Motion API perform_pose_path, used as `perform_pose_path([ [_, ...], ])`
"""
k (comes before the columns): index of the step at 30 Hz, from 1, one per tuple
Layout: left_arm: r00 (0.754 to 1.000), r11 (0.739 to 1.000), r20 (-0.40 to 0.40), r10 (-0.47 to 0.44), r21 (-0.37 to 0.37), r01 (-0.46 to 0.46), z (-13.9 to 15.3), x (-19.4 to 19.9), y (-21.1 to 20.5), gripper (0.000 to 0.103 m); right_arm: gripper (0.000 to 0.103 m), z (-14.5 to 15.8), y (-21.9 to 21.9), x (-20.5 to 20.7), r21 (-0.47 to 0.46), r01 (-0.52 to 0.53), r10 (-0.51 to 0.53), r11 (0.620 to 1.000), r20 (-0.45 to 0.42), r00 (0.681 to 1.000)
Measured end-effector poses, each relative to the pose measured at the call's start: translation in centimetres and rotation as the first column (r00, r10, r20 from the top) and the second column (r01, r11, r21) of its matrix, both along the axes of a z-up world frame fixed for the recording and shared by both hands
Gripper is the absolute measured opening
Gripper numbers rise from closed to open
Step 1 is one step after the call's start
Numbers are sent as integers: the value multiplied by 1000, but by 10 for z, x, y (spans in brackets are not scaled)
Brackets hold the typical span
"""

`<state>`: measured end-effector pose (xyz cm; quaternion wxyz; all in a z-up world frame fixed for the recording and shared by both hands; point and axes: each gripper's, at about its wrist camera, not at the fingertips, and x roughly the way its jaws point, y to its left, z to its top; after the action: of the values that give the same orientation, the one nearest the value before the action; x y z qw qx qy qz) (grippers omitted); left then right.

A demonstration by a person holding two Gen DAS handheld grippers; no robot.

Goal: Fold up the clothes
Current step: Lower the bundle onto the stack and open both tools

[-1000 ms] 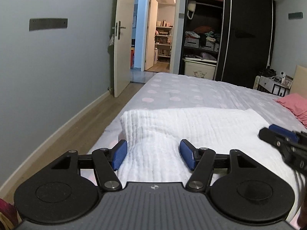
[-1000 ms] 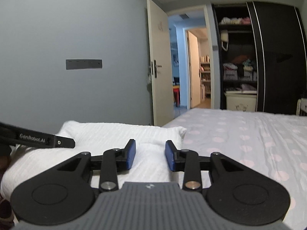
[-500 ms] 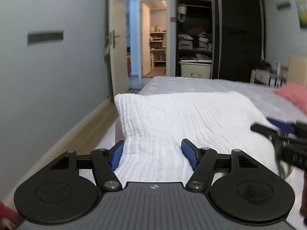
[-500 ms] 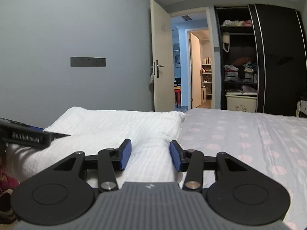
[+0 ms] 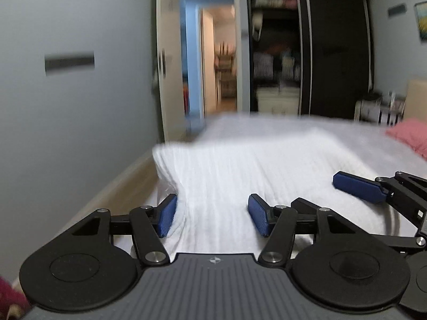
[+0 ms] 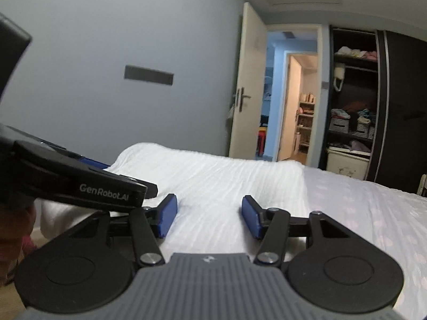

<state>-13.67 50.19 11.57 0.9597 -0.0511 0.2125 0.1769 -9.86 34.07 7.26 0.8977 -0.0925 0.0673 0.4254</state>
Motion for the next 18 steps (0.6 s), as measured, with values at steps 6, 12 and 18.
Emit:
perform_pose_path([
  [6,1000,1000,-4,-6,10,6,7,-1,-3,60,61,31,-28,7,120,-39,39,992,-1,999],
  [12,998,994,21,-52,97,50,50,17,7,60,66,81,-31,58,158,30,-31,987,2,1000],
  [18,999,1000,-44,-18,13,19,61,64,26,61,66,106,2,135,46,60,-51,997,-173,984],
])
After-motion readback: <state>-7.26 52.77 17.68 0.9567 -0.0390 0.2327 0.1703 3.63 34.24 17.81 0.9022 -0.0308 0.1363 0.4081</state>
